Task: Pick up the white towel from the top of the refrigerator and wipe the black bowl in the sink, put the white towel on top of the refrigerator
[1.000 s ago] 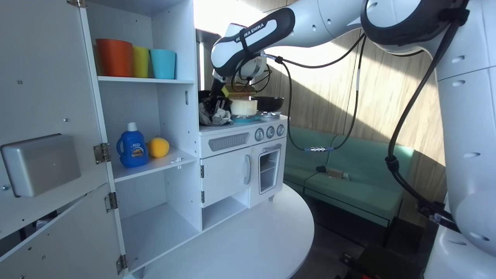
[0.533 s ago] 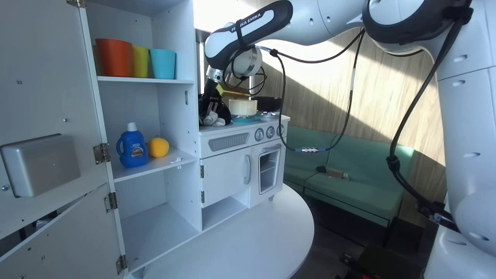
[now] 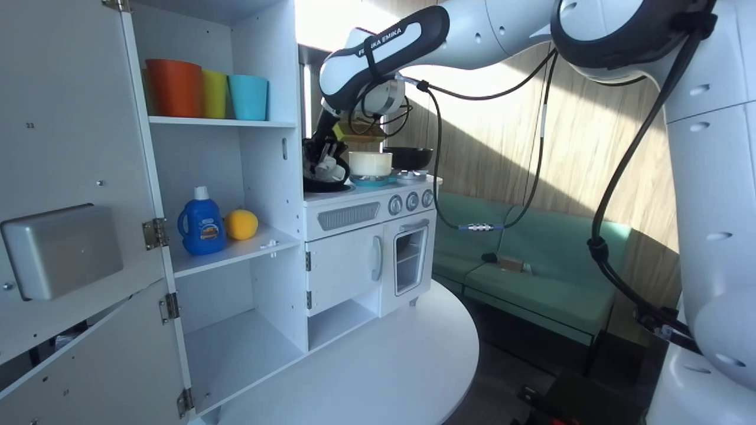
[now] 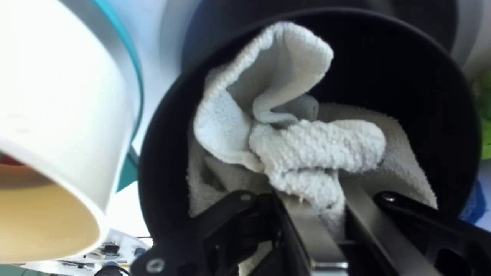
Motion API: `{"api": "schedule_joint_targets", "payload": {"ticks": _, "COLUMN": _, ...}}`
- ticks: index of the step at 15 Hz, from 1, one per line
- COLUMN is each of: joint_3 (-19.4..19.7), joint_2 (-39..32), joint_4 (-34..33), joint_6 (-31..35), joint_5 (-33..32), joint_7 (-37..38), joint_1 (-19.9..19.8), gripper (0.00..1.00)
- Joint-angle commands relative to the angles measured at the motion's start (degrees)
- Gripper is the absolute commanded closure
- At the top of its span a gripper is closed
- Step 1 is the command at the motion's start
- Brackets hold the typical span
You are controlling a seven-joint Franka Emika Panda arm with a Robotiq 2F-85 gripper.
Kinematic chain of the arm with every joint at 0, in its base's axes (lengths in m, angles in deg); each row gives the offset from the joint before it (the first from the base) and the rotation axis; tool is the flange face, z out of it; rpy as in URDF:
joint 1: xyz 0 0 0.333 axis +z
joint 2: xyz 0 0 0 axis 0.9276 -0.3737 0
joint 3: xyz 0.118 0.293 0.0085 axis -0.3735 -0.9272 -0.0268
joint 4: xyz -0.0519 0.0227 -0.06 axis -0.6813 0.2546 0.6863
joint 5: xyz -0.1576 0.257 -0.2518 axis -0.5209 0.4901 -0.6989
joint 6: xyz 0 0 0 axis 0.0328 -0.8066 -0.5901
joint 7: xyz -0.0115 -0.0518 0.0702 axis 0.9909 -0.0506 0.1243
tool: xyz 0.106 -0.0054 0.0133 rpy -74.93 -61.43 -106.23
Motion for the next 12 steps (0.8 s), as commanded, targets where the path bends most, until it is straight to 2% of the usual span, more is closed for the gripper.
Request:
{"api": "schedule_joint_targets", "payload": {"ticks": 1, "joint_3": 1.34, "joint_2": 1.42, "joint_4": -0.01, "joint_6": -1.24, "joint_5": -1.85, "joint_7": 4.53, "joint_1": 0.55, "gripper": 0.88}}
{"api": "schedule_joint_targets", "payload": {"ticks": 4, "joint_3": 0.28, "joint_2": 2.74, "joint_4": 0.75, "joint_6": -1.30, "joint_5": -0.43, "joint_7": 3.43, "joint_1": 0.51, "gripper": 0.88}}
{"api": "schedule_joint_targets", "payload": {"ticks": 7, "joint_3": -0.07, "joint_2": 5.21, "joint_4": 1.80, "joint_6": -0.23, "joint_5": -1.85, "joint_7": 3.75, "joint_1": 1.52, "gripper": 0.88}}
{"api": "schedule_joint_targets", "payload": {"ticks": 10, "joint_3": 0.72, "joint_2": 8.76, "joint_4": 2.24, "joint_6": -1.11, "joint_5": -6.27, "joint_7": 7.46, "joint_1": 3.18, "gripper": 0.88}}
{"api": "schedule_joint_targets", "payload": {"ticks": 12, "joint_3": 1.45, "joint_2": 11.33, "joint_4": 2.12, "joint_6": -2.27, "joint_5": -12.28, "joint_7": 12.16, "joint_1": 4.06, "gripper": 0.88}}
